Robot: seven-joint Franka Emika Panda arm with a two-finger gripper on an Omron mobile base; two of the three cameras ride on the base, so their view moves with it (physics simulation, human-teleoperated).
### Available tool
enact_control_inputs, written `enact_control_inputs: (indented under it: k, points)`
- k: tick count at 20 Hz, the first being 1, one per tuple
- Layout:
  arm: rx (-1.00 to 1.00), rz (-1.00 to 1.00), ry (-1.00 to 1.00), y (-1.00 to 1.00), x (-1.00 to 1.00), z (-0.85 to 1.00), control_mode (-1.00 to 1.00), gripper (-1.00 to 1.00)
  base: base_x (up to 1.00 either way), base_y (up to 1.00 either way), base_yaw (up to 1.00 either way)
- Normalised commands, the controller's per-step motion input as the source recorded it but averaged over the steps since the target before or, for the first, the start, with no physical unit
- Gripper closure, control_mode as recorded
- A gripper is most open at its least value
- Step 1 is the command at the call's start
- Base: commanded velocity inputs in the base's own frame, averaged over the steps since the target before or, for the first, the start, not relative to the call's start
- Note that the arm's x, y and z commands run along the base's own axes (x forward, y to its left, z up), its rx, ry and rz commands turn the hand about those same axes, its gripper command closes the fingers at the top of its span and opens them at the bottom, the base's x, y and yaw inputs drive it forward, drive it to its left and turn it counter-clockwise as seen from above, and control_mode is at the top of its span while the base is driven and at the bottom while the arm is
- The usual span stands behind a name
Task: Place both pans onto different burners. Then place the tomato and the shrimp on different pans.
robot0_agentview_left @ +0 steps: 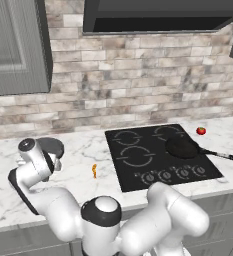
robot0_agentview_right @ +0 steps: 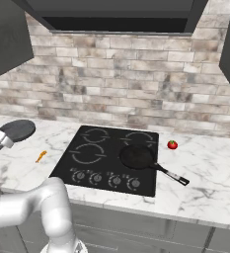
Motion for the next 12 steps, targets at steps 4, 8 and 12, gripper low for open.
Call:
enact_control_inputs:
  k: [4, 8, 12]
  points:
    - [0.0, 0.0, 0.0, 0.13, 0.18, -0.16, -1.0, -1.0, 0.0, 0.0, 0.0]
    - [0.0, 0.0, 0.0, 0.11, 0.2, -0.17, -1.0, -1.0, 0.0, 0.0, 0.0]
    - [0.0, 0.0, 0.0, 0.14, 0.23, -0.19, -1.0, -1.0, 0.0, 0.0, 0.0]
